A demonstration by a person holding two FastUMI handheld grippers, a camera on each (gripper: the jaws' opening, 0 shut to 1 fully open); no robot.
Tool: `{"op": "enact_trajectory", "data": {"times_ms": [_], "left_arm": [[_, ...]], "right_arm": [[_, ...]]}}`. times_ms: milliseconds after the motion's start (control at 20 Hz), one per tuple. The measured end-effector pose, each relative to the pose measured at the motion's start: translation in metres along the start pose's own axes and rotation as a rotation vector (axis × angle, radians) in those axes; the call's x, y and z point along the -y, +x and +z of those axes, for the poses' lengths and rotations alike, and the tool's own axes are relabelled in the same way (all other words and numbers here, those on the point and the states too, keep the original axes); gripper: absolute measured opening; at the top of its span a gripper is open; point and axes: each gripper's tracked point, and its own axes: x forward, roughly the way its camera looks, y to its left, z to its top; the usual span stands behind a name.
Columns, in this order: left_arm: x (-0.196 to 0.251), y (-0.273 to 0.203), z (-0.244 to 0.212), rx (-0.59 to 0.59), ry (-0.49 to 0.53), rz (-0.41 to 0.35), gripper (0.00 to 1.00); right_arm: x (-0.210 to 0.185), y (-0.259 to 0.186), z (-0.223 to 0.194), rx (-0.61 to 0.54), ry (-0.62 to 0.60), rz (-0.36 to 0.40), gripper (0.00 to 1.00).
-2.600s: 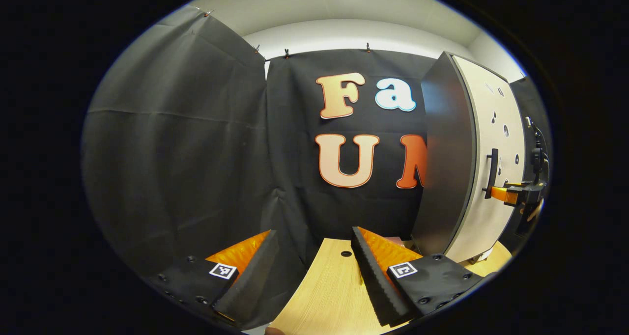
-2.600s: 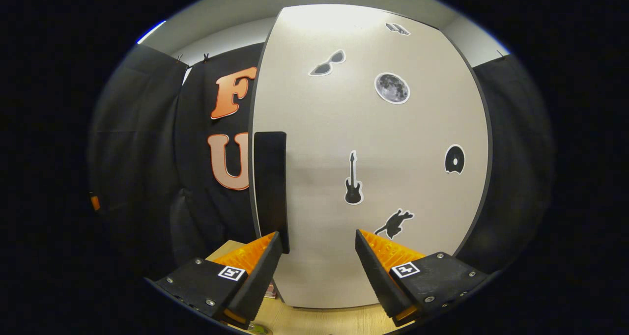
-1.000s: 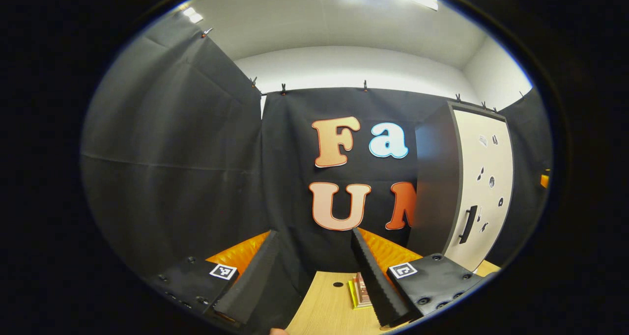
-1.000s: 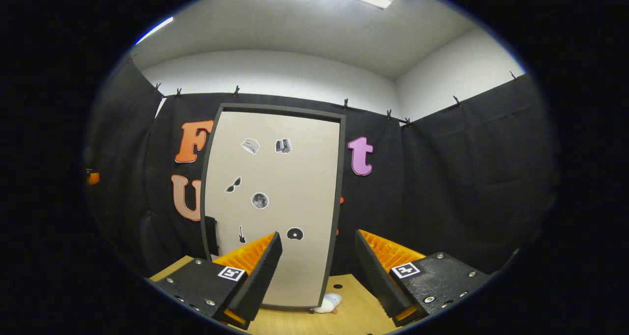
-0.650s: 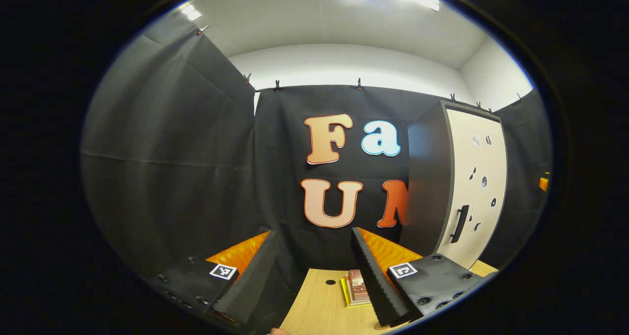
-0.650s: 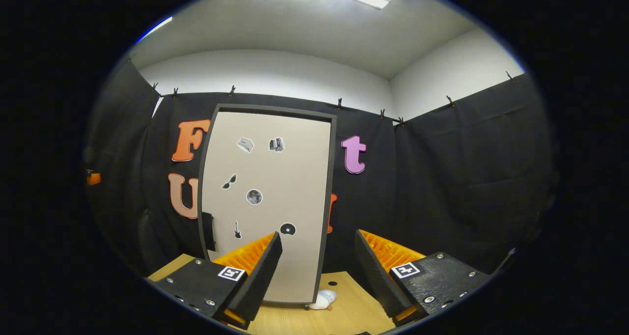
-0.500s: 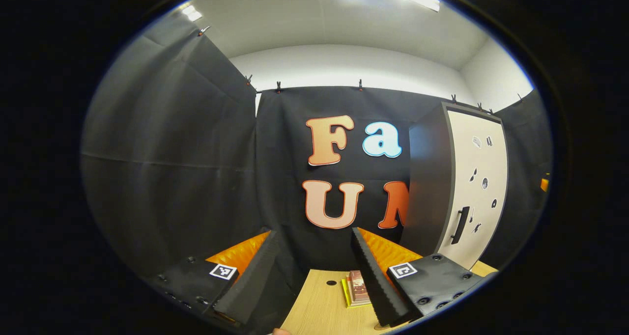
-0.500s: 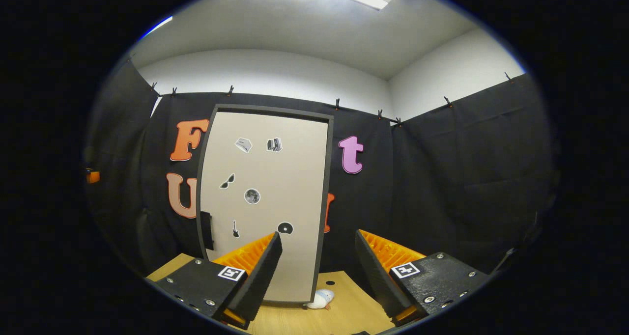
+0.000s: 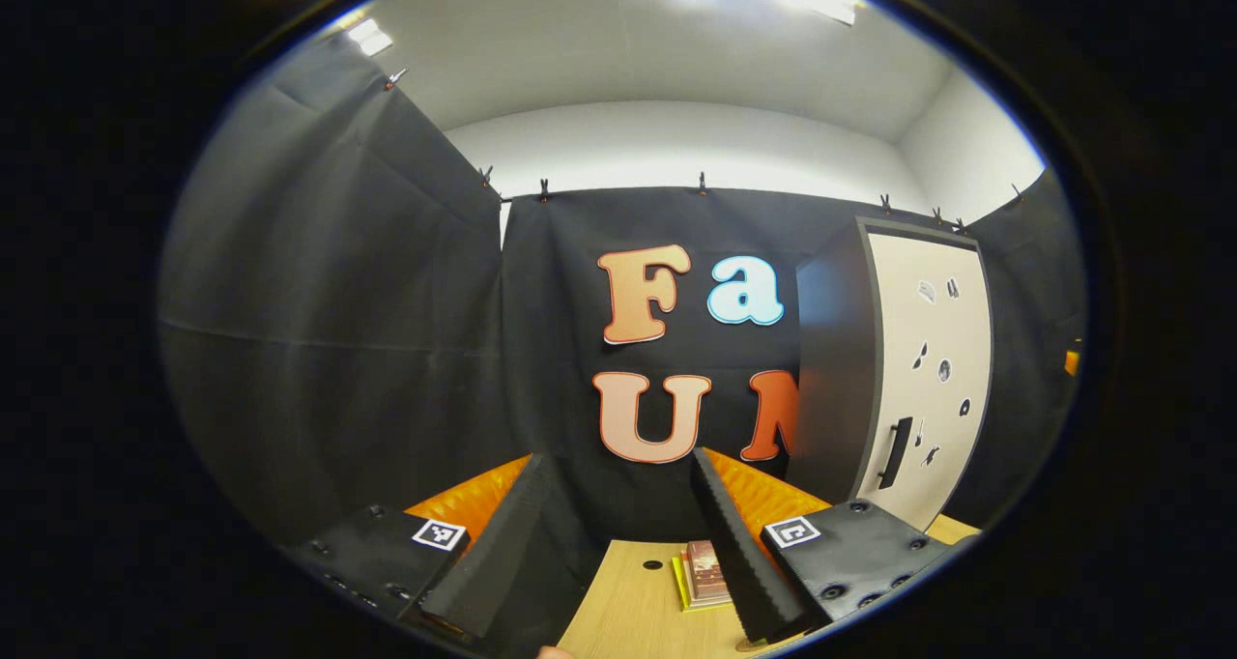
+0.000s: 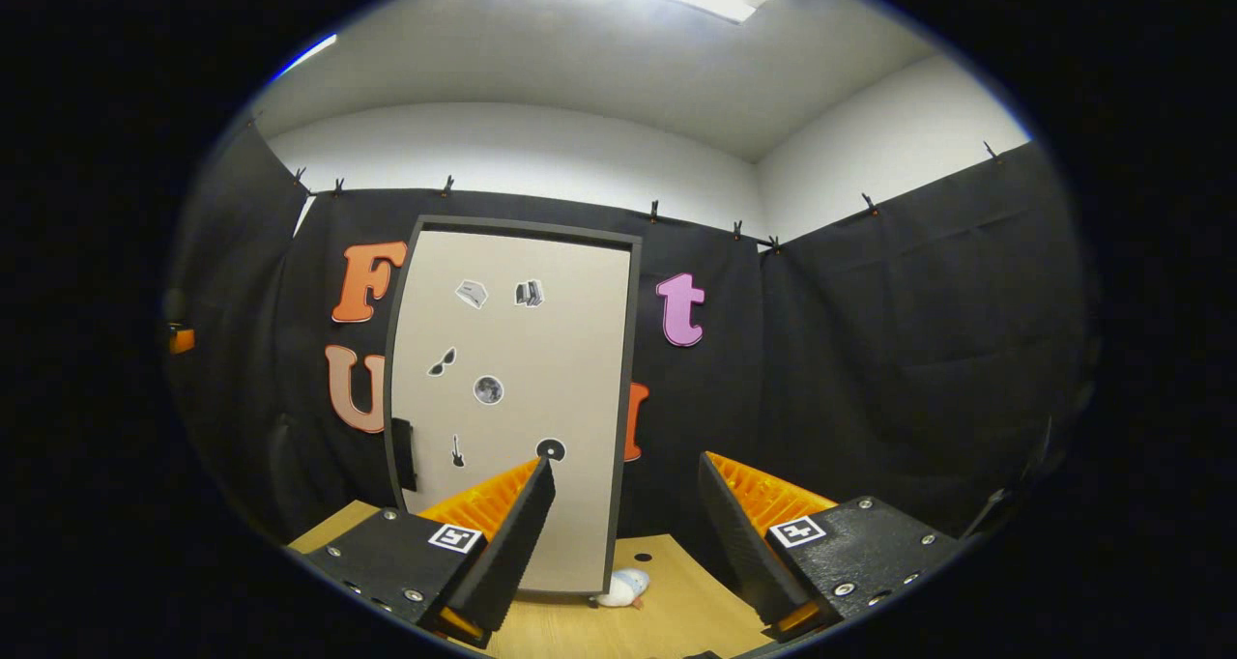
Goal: Open the cabinet door with the right hand, grasp the bottle in the cabinet with the left hand and place it on the coaster, then close the cabinet door with the right hand.
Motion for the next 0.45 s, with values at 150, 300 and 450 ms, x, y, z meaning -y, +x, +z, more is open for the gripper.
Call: {"op": "enact_trajectory", "data": {"times_ms": [150,300,450], "left_arm": [[0.003,-0.002,0.006,0.010,0.004,0.009,0.96],[0.009,-0.003,0.018,0.026,0.016,0.017,0.96],[0.017,-0.005,0.025,0.036,0.025,0.030,0.96]], "right_arm": [[0.007,-0.001,-0.001,0.002,0.000,-0.004,0.93],[0.015,0.000,0.000,0.006,-0.008,-0.007,0.93],[0.026,0.003,-0.002,0.007,-0.003,-0.010,0.93]]}}
